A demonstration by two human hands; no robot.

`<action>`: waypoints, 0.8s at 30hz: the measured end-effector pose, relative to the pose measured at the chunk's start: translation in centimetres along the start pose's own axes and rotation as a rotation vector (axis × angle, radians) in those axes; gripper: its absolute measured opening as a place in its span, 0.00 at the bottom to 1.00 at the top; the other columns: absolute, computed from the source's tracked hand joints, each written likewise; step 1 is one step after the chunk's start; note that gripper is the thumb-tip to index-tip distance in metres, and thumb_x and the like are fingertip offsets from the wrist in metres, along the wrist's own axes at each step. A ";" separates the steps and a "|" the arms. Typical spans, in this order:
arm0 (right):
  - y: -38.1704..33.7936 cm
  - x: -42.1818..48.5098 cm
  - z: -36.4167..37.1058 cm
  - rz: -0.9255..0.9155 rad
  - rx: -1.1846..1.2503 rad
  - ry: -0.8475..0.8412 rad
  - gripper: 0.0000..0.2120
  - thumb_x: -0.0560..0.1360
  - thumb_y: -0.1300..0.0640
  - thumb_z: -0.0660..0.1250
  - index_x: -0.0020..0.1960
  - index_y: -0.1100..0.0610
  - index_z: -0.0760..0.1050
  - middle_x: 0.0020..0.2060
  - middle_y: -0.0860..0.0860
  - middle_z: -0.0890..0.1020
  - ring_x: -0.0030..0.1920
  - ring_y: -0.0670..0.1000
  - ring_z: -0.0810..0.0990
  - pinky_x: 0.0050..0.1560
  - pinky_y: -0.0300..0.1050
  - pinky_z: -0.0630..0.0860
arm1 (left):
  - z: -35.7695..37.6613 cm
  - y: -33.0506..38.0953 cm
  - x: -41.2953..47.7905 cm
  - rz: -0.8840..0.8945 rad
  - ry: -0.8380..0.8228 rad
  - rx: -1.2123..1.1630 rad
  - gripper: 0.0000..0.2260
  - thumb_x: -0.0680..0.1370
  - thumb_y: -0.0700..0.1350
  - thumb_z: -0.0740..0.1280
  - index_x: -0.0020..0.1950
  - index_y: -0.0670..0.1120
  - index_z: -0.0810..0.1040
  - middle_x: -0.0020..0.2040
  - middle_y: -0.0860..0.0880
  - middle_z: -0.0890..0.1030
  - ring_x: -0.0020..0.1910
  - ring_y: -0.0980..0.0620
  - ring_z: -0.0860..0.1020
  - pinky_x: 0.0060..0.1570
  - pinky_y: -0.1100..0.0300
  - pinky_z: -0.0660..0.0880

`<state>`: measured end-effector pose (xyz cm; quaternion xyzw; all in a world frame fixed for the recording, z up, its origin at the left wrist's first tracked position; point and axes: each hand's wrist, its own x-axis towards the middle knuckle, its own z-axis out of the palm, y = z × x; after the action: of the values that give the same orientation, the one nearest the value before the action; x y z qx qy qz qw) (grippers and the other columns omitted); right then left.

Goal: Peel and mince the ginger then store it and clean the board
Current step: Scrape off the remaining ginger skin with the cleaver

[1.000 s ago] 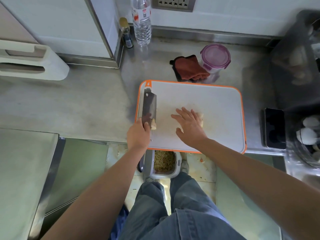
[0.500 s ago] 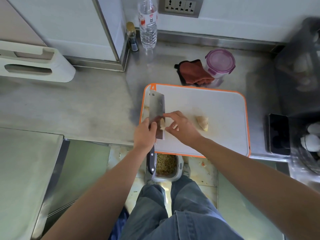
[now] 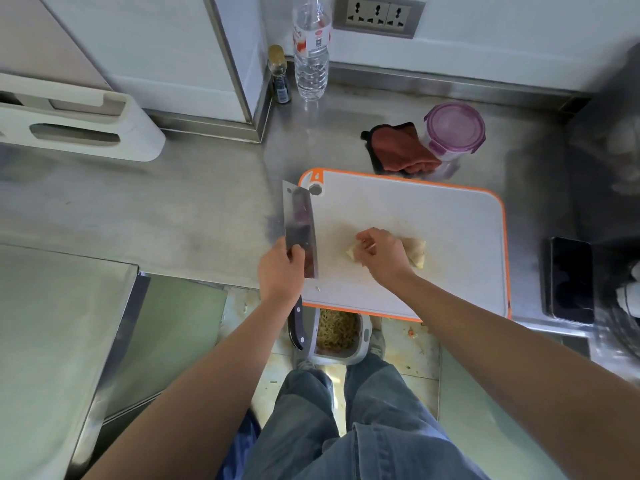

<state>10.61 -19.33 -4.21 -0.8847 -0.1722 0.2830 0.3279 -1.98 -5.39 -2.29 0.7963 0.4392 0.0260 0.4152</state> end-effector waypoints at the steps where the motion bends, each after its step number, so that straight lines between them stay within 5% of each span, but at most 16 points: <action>1: 0.0 0.0 -0.1 -0.019 -0.034 0.013 0.15 0.75 0.67 0.63 0.61 0.59 0.74 0.55 0.54 0.75 0.43 0.53 0.79 0.49 0.44 0.76 | -0.1 0.0 0.0 0.000 0.013 -0.006 0.12 0.79 0.43 0.56 0.35 0.47 0.64 0.29 0.48 0.70 0.33 0.37 0.79 0.36 0.47 0.74; 4: 0.0 -0.2 -1.1 -0.057 -0.080 0.082 0.21 0.74 0.69 0.59 0.65 0.56 0.72 0.60 0.51 0.71 0.41 0.49 0.77 0.47 0.39 0.71 | 0.3 0.5 -0.1 0.039 -0.043 -0.026 0.10 0.79 0.44 0.56 0.37 0.46 0.66 0.29 0.48 0.70 0.33 0.38 0.79 0.35 0.45 0.75; 7: 0.6 -0.4 -2.4 -0.083 -0.066 0.159 0.22 0.72 0.71 0.58 0.62 0.55 0.74 0.58 0.52 0.74 0.47 0.52 0.78 0.52 0.44 0.74 | 1.5 1.5 -0.6 0.132 -0.153 -0.005 0.10 0.79 0.45 0.58 0.38 0.44 0.68 0.30 0.43 0.73 0.32 0.39 0.78 0.35 0.44 0.77; 12: 1.8 -1.1 -3.5 -0.088 -0.058 0.119 0.21 0.72 0.72 0.58 0.60 0.56 0.75 0.56 0.53 0.75 0.52 0.52 0.77 0.53 0.42 0.72 | 4.5 3.2 -1.6 0.320 -0.286 0.201 0.10 0.80 0.44 0.58 0.38 0.45 0.67 0.31 0.46 0.73 0.34 0.43 0.77 0.34 0.52 0.70; 18: 2.2 -1.3 -2.9 -0.139 -0.101 0.020 0.18 0.74 0.67 0.57 0.60 0.54 0.75 0.58 0.51 0.75 0.49 0.53 0.79 0.57 0.51 0.74 | 3.0 2.4 -0.6 0.214 -0.041 0.373 0.12 0.82 0.44 0.54 0.57 0.41 0.73 0.44 0.40 0.80 0.46 0.40 0.79 0.42 0.51 0.72; 20: 1.9 -1.2 -2.4 -0.150 -0.137 0.020 0.19 0.72 0.66 0.58 0.59 0.52 0.75 0.57 0.49 0.76 0.50 0.52 0.79 0.59 0.55 0.72 | 1.6 1.6 -0.1 0.120 0.040 0.371 0.12 0.82 0.43 0.53 0.55 0.39 0.73 0.44 0.38 0.80 0.45 0.37 0.78 0.41 0.50 0.69; 24: 0.3 -1.3 -1.8 -0.153 -0.094 -0.046 0.20 0.74 0.69 0.59 0.62 0.55 0.73 0.61 0.49 0.73 0.56 0.47 0.76 0.59 0.41 0.71 | 0.5 0.4 0.3 0.056 0.065 0.302 0.09 0.82 0.42 0.54 0.48 0.40 0.71 0.42 0.38 0.79 0.44 0.36 0.77 0.38 0.53 0.64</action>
<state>10.79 -21.07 -2.79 -0.8766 -0.2600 0.2691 0.3025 -1.32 -5.59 -2.38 0.8603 0.4290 -0.0029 0.2752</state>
